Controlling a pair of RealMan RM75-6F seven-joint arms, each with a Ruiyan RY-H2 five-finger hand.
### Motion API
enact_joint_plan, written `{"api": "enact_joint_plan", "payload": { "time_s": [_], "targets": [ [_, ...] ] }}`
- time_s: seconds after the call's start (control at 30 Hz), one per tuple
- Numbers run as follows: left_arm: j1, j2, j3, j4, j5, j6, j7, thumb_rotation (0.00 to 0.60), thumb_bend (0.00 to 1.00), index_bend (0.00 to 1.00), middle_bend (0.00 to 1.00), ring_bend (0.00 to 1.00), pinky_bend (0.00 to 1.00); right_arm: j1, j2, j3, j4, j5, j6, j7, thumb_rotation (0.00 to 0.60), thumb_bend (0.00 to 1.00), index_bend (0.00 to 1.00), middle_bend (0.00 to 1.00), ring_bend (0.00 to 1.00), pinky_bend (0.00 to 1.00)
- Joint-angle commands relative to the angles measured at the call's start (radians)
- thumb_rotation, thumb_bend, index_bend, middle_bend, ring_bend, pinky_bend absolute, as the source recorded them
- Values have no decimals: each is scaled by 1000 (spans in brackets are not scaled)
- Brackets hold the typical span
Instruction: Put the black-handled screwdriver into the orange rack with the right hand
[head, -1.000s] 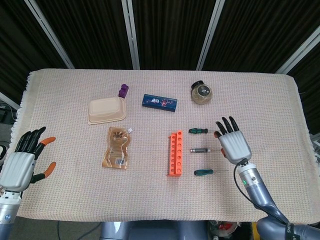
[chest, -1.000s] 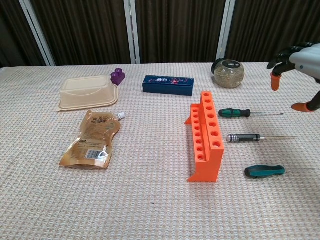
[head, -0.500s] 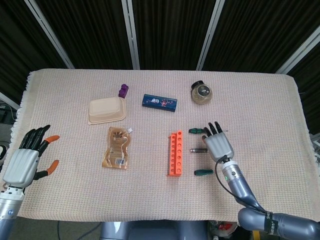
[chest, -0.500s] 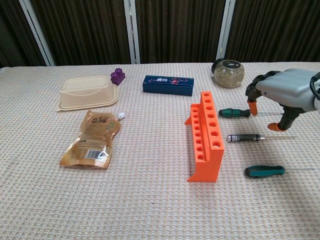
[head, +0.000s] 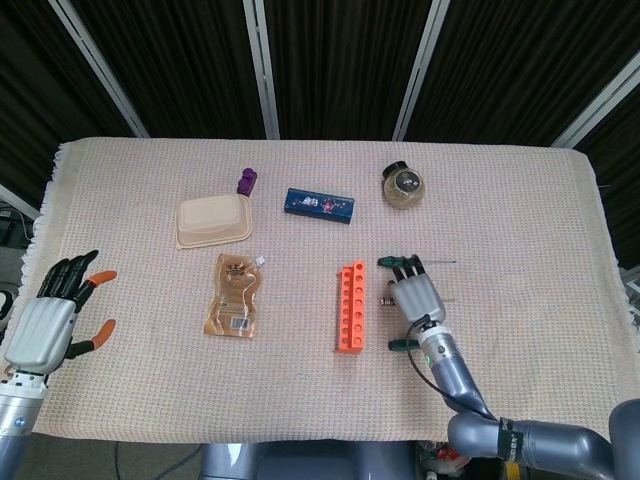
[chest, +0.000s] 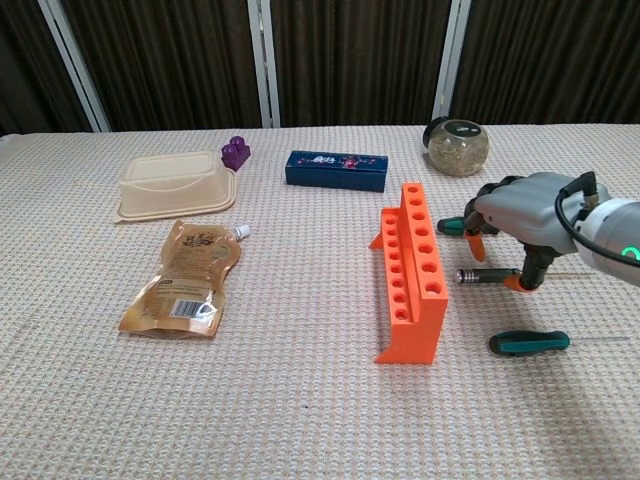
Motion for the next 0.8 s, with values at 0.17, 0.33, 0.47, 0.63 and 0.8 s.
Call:
{"api": "enact_joint_plan", "payload": {
  "time_s": [0.17,0.33,0.47,0.63,0.8],
  "targets": [
    [4,1,3,19,-4,7,-23,600,330,217,0,0,0,35,-50,-1,35,53,19,4,600,285,428,139,0,0],
    [3,-1,6,30,-6,5,-35,600,327,217,0,0,0,55,-77,1,67,79,28,9,600,286,429,139,0,0],
    [2,-2,5,35,-8,7,-40,600,327,217,0,0,0,67,-89,3,86,90,34,16,600,289,440,140,0,0],
    [1,-4,5,39,-12,6,-43,600,328,217,0,0,0,76,-98,4,105,99,34,27,600,295,449,141,0,0],
    [0,-4,4,39,-13,7,-41,600,329,218,0,0,0,82,-108,1,126,113,27,36,600,296,450,141,0,0]
  ]
}}
